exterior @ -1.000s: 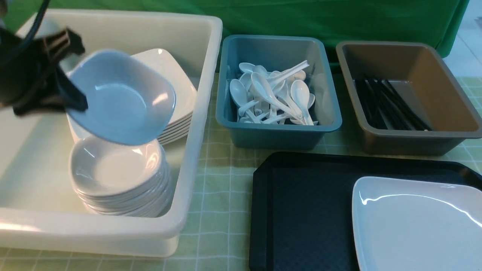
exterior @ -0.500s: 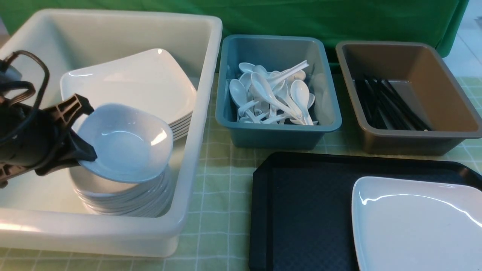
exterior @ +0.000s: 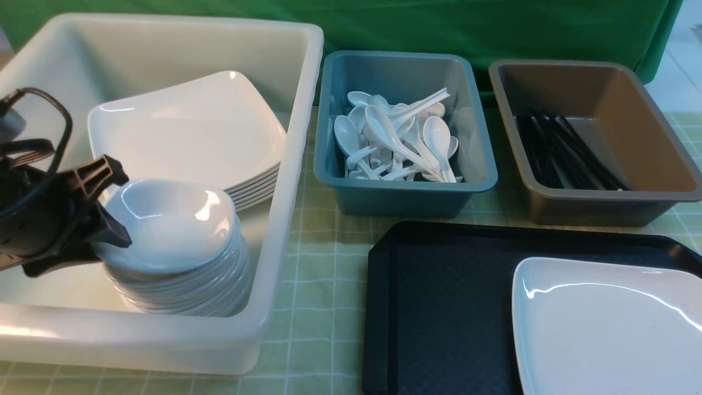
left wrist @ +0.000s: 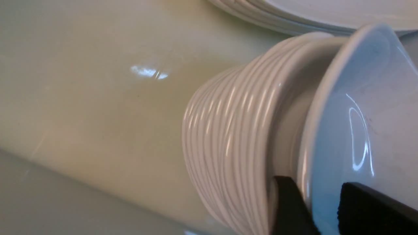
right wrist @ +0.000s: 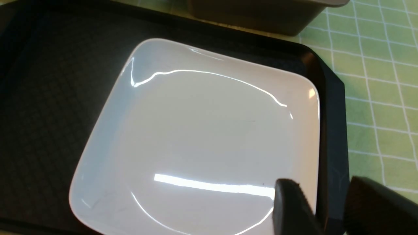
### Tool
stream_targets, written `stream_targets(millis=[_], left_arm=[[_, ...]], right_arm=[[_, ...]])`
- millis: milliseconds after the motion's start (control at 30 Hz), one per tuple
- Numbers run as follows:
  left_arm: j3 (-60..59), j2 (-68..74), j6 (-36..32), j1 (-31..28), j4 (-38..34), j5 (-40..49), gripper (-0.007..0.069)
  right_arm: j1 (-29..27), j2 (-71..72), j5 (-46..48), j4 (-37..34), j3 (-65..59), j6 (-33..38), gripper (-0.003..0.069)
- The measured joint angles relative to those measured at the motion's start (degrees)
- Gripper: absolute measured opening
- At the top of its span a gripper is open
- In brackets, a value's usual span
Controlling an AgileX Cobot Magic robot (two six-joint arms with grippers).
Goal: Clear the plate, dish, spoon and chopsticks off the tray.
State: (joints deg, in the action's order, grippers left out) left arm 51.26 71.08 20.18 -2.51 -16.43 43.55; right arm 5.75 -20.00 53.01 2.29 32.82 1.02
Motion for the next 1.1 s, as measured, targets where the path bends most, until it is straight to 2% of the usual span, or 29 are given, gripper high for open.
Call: stream_targets(millis=[100,233,333,500,600,700,767,867,900,967,1100], left_arm=[[0.0,0.0,-1.72,0.0,0.31,4.73,0.0344],[0.36,0.0,-3.91,0.0,0.98,8.4,0.0417],[2.96,0.0,-6.19,0.0,1.11,12.57,0.0441],[9.79,0.0,-9.62,0.0,0.16,18.21,0.043],[14.13,0.0,-16.36,0.0,-9.33,19.82,0.0358],[14.62,0.05,-24.31,1.93,-21.89,19.68,0.0255],[14.64,0.43,-27.89,6.84,-27.96,18.63,0.013],[14.77,2.63,-28.38,16.26,-28.78,16.25,0.002],[14.88,4.28,-27.37,21.42,-27.87,14.96,0.0001],[15.21,7.64,-24.87,27.1,-25.98,13.4,-0.0011],[17.51,17.04,-19.87,37.57,-20.98,11.27,-0.0006]], right_arm=[[0.0,0.0,0.0,0.0,0.0,0.0,0.0241],[0.0,0.0,0.0,0.0,0.0,0.0,0.0241],[0.0,0.0,0.0,0.0,0.0,0.0,0.0241],[0.0,0.0,0.31,0.0,0.0,0.0,0.0241],[0.0,0.0,1.09,0.0,0.0,0.0,0.0241],[0.0,0.0,1.64,0.0,0.06,0.0,0.0241],[0.0,0.0,2.83,0.0,0.83,0.0,0.0225],[0.0,0.07,3.89,0.0,2.74,0.0,0.0149],[0.0,0.06,4.07,0.0,3.92,0.0,0.0075],[0.0,0.06,4.21,0.0,5.31,0.0,0.0028],[0.0,0.06,4.25,0.0,6.57,0.0,0.0002]])
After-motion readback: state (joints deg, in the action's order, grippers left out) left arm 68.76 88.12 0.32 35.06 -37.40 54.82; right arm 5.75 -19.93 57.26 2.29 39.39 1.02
